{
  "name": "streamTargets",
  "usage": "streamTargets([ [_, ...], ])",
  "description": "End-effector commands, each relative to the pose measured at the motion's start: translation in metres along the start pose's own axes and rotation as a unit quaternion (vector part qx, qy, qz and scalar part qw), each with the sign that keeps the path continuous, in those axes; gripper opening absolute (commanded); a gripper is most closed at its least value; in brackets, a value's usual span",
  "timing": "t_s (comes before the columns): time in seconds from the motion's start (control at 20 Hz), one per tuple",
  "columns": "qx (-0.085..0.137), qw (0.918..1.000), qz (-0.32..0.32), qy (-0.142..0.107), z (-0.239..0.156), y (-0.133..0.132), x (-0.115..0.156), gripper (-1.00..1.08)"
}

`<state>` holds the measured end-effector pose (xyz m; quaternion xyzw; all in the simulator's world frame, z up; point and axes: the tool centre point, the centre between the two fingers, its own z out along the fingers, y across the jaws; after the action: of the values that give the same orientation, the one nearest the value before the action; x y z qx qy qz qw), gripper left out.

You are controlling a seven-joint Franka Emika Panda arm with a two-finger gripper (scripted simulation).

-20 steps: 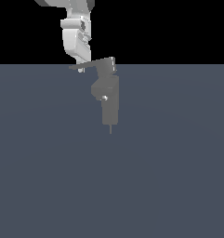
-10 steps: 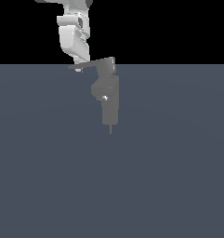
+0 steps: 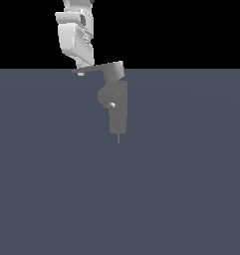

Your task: Turn on the faucet by rotating a designated handle.

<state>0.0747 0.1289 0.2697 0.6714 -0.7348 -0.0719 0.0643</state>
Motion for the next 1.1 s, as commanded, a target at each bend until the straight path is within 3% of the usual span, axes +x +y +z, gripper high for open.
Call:
streamTargets([
  [0.0,-0.002,1.0000,0.001,0.001,0.000,0.007,0.002,-1.00],
  [1.05,-0.002,1.0000,0.002,0.001,-0.001,0.059,0.000,-1.00],
])
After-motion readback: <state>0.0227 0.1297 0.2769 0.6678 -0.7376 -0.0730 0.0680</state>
